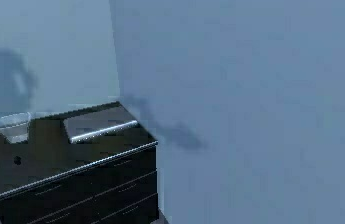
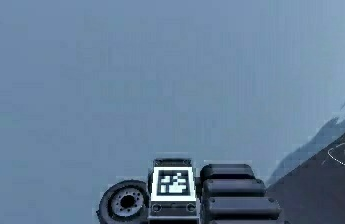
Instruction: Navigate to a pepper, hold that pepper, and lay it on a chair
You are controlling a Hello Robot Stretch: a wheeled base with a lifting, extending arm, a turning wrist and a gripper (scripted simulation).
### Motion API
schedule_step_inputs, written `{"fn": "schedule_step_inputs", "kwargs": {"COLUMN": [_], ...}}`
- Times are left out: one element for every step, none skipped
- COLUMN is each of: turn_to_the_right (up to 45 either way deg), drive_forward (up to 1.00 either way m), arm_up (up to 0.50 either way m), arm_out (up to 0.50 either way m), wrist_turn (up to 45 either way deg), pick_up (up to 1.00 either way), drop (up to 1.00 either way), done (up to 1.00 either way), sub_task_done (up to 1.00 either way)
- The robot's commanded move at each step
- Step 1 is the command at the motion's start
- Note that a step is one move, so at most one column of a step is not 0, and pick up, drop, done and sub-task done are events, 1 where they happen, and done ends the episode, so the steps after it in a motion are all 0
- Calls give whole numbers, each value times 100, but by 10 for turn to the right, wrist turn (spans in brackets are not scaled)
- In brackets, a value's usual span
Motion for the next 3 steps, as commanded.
{"fn": "schedule_step_inputs", "kwargs": {"turn_to_the_right": [30, 0, 360], "drive_forward": [0, 35, 0], "arm_up": [0, 0, 0], "arm_out": [0, 0, 0], "wrist_turn": [0, 0, 0], "pick_up": [0, 0, 0], "drop": [0, 0, 0], "done": [0, 0, 0], "sub_task_done": [0, 0, 0]}}
